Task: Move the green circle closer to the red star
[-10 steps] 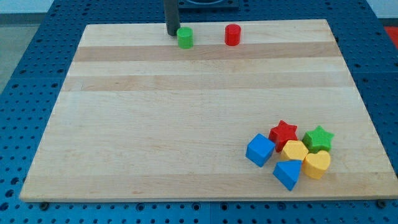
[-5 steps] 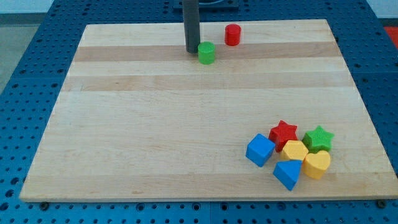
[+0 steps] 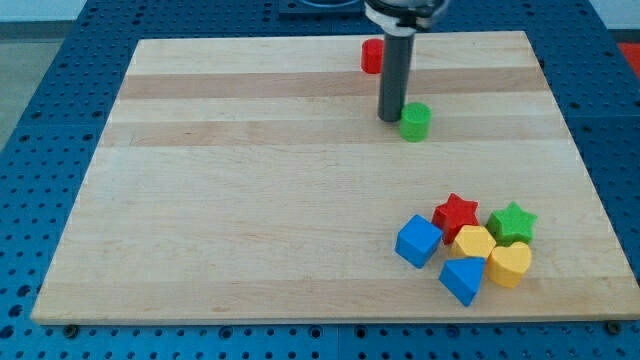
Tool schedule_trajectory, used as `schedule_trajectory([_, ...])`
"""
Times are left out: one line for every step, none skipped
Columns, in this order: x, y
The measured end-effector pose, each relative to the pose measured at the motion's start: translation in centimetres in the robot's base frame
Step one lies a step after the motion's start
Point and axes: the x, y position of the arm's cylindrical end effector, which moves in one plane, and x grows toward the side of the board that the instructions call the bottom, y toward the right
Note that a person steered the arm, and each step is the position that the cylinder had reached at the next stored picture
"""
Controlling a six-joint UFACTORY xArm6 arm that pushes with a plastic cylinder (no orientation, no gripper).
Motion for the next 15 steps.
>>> schedule_trajectory([1.7,2.6])
schedule_trajectory([2.2,4.2])
schedule_trajectory([1.7,4.8])
schedule_trajectory([1.6,7.4])
schedule_trajectory([1.3,7.4])
schedule_trajectory([1.0,8.9])
schedule_trajectory([0.4,9.7])
schedule_trajectory([0.4,9.9])
schedule_trajectory([0.4,9.9])
schedule_trajectory([1.3,9.9])
schedule_trajectory([3.4,9.9])
schedule_trajectory([5.4,9.9])
schedule_trajectory([7.1,9.9])
schedule_trajectory([8.2,9.9])
schedule_trajectory([9.0,9.8])
